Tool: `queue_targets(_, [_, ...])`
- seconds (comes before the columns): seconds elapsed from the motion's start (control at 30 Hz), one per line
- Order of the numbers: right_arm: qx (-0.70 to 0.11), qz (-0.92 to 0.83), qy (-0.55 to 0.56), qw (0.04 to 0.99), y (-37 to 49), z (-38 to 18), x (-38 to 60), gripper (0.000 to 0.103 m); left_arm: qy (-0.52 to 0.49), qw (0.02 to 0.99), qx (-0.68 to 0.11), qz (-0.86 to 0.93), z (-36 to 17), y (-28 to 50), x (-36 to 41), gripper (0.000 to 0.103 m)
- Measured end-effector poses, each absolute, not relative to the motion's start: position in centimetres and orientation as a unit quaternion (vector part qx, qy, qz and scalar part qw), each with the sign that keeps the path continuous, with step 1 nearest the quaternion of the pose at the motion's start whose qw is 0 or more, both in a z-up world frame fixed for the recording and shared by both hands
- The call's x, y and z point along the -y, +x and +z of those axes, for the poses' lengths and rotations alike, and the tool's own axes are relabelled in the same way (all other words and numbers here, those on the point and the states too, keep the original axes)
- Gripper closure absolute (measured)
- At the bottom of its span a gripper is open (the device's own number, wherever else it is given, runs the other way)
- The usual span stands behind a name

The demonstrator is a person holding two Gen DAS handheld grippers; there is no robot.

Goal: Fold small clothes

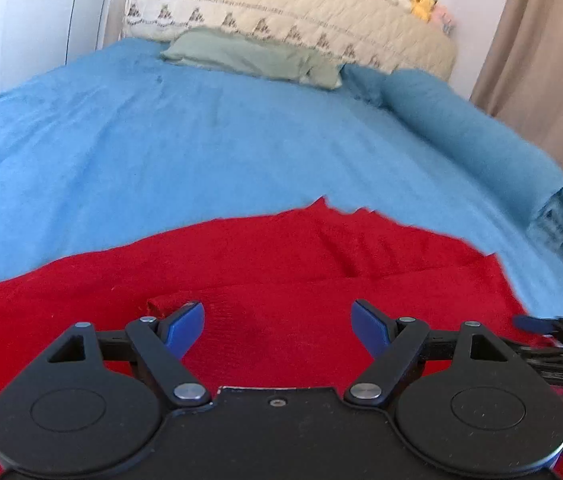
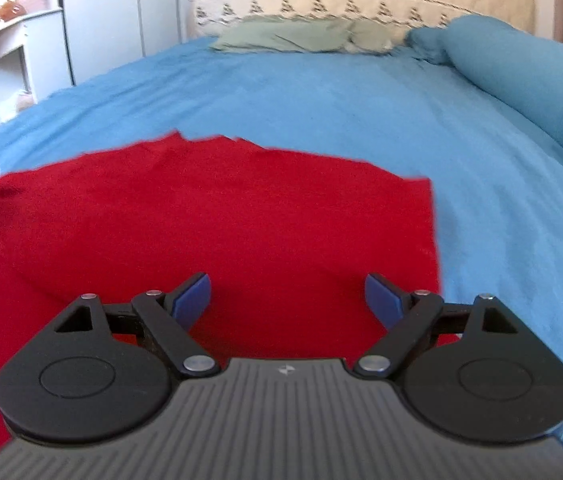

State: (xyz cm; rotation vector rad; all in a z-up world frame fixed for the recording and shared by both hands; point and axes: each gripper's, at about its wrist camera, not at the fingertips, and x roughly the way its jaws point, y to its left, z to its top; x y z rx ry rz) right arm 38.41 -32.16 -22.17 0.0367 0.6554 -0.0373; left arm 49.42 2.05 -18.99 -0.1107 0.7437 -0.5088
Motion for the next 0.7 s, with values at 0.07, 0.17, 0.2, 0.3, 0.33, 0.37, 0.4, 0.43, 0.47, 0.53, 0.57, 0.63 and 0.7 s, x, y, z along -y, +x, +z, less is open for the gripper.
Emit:
queue_targets(0.07, [-0.312, -0.01, 0.026, 0.95, 37.6, -22.7, 33.3, 0.002, -0.054, 0.895, -0.374, -0.236, -20.2, 50.8, -2.0, 0.019])
queue_targets(0.17, [-0.31, -0.016, 0.036, 0.95, 36.9, -22.9, 34.3, 0.002, -0.055, 0.895, -0.382, -0.222, -21.9, 52.3, -2.9, 0.018])
queue_targets(0.2, [-0.31, -0.014, 0.037, 0.95, 36.8, -22.9, 34.5, 0.002, -0.054, 0.896, -0.379, -0.225, -21.9, 52.5, -3.2, 0.018])
queue_targets(0.3, [-0.31, -0.011, 0.028, 0.95, 36.4, -23.0, 34.7, 0.002, -0.037, 0.899, -0.382, -0.21, -21.1, 51.8, -3.0, 0.018])
queue_targets(0.33, [-0.31, -0.011, 0.026, 0.95, 36.4, -23.0, 34.6, 0.002, -0.028, 0.902, -0.38, -0.203, -20.6, 51.1, -3.1, 0.018])
queue_targets(0.37, [-0.31, -0.012, 0.024, 0.95, 36.3, -22.9, 34.6, 0.002, -0.02, 0.905, -0.373, -0.205, -20.2, 50.3, -3.2, 0.018])
queue_targets(0.4, [-0.31, -0.017, 0.019, 0.95, 36.1, -22.9, 34.7, 0.002, -0.014, 0.905, -0.367, -0.213, -19.9, 49.1, -3.5, 0.018])
queue_targets(0.43, [-0.309, -0.024, 0.016, 0.951, 35.9, -22.8, 34.7, 0.001, -0.011, 0.906, -0.361, -0.22, -19.6, 48.0, -3.6, 0.018])
queue_targets(0.47, [-0.31, -0.035, 0.016, 0.95, 35.7, -22.8, 34.8, 0.0, -0.008, 0.906, -0.357, -0.229, -19.3, 46.9, -3.7, 0.018])
queue_targets(0.53, [-0.301, -0.049, 0.014, 0.952, 34.8, -22.2, 34.8, 0.0, -0.001, 0.906, -0.348, -0.242, -19.1, 45.4, -3.6, 0.016])
queue_targets(0.57, [-0.284, -0.045, 0.01, 0.958, 34.1, -21.8, 34.6, 0.0, 0.001, 0.906, -0.346, -0.245, -19.1, 45.1, -3.3, 0.013])
queue_targets(0.63, [-0.268, -0.031, -0.001, 0.963, 33.3, -21.2, 33.8, 0.0, 0.004, 0.906, -0.346, -0.243, -19.5, 45.1, -2.8, 0.012])
queue_targets(0.7, [-0.277, -0.011, -0.008, 0.961, 33.4, -21.3, 33.0, 0.0, -0.004, 0.904, -0.365, -0.225, -20.3, 45.8, -2.9, 0.012])
